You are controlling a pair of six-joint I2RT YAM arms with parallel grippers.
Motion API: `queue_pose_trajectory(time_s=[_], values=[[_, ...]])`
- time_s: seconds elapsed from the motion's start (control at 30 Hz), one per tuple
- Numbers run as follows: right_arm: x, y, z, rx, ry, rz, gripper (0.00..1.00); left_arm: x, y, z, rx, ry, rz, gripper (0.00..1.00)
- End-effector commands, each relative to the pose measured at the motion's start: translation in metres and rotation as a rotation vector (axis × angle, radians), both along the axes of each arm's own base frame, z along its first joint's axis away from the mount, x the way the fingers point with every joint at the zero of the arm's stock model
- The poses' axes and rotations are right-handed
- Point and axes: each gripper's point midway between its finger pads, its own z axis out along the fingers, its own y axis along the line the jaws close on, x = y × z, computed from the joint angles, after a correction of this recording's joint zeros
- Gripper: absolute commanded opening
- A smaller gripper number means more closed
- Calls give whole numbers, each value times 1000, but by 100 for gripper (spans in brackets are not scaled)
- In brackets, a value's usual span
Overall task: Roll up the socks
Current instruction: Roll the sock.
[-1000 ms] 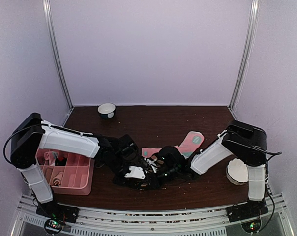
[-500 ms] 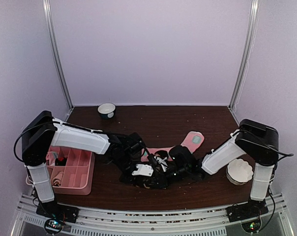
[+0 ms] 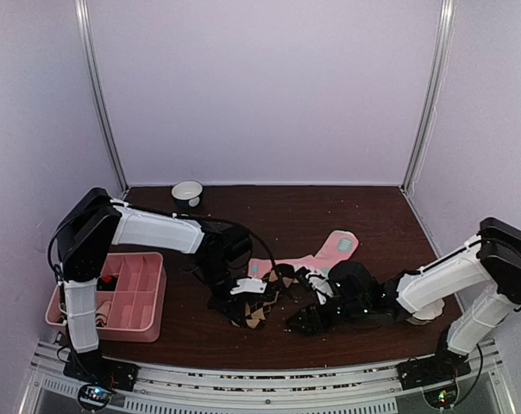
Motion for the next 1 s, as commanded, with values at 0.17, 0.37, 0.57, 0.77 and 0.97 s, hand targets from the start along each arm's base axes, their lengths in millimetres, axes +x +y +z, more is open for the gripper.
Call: queue_pose_trajectory(time_s=[0.17,0.37,0.57,0.77,0.97], values=[[71,-130,41,-162,-273,-762,100,-8,8,-3,93,162,38,0],[53,-100,62,-24,-404,-545,100,-1,8,-13,130,248,107,0],[-4,-54,65,-7,-654,-141,93,6,10,-29,204,297,165,0],[-41,6,46,-30,-677,179,73,10,13,-43,259,296,185,0],[-55,71,32,-86,-738,401,67,14,16,-47,275,265,180,2]])
